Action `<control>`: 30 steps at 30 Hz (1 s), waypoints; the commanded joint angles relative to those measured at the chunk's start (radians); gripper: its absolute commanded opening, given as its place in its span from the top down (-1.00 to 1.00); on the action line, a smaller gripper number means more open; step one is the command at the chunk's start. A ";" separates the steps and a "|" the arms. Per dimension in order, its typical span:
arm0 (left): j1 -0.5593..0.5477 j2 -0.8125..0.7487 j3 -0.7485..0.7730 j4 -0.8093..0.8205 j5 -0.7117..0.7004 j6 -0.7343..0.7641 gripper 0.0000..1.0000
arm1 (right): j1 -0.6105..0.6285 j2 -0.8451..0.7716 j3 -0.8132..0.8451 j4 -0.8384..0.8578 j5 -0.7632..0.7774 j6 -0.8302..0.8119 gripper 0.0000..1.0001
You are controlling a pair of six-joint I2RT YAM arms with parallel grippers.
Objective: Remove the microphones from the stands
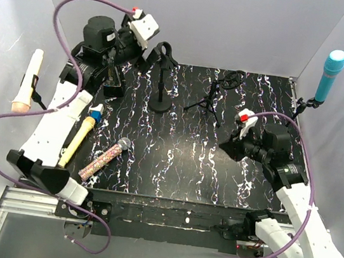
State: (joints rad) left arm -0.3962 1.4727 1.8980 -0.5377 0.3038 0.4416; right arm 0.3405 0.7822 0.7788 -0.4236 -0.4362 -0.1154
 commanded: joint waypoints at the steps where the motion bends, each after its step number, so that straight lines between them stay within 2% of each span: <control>1: 0.117 0.060 -0.096 -0.169 0.102 0.039 -0.42 | -0.003 0.081 0.132 -0.096 -0.108 -0.038 0.97; 2: 0.135 0.084 -0.086 -0.185 0.130 0.022 -0.36 | -0.003 0.103 0.160 -0.119 -0.117 -0.033 0.97; 3: 0.148 0.110 -0.073 -0.197 0.156 0.002 -0.36 | -0.003 0.124 0.184 -0.139 -0.128 -0.032 0.88; 4: 0.160 0.132 -0.051 -0.202 0.184 -0.018 -0.44 | -0.003 0.150 0.218 -0.155 -0.134 -0.032 0.35; 6: 0.177 0.161 -0.051 -0.177 0.256 -0.058 -0.63 | -0.003 0.173 0.247 -0.164 -0.133 -0.030 -0.51; 7: 0.183 0.166 -0.068 -0.147 0.286 -0.061 -0.71 | -0.003 0.183 0.266 -0.159 -0.125 -0.030 -0.60; 10: 0.186 0.159 -0.152 -0.033 0.346 -0.057 -0.81 | -0.001 0.213 0.333 -0.150 -0.108 -0.033 -0.69; 14: 0.191 0.159 -0.240 0.097 0.377 -0.084 -0.83 | -0.003 0.291 0.462 -0.227 -0.133 -0.059 -0.73; 19: 0.191 0.162 -0.382 0.395 0.287 -0.210 -0.83 | -0.003 0.397 0.605 -0.346 -0.141 -0.072 -0.76; 23: 0.191 0.213 -0.424 0.560 0.265 -0.233 -0.83 | -0.003 0.459 0.697 -0.400 -0.174 -0.141 -0.77; 25: 0.192 0.231 -0.444 0.635 0.277 -0.244 -0.82 | -0.001 0.515 0.787 -0.390 -0.185 -0.121 -0.79; 28: 0.191 0.248 -0.444 0.673 0.288 -0.254 -0.81 | 0.011 0.623 0.917 -0.307 -0.184 -0.011 -0.82; 30: 0.191 0.242 -0.421 0.607 0.268 -0.262 -0.79 | 0.043 0.730 1.037 -0.261 -0.144 0.029 -0.82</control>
State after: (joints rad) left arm -0.2066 1.7222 1.4620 0.0242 0.5861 0.2115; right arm 0.3470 1.3788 1.6157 -0.7994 -0.5919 -0.1802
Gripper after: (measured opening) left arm 0.903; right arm 0.908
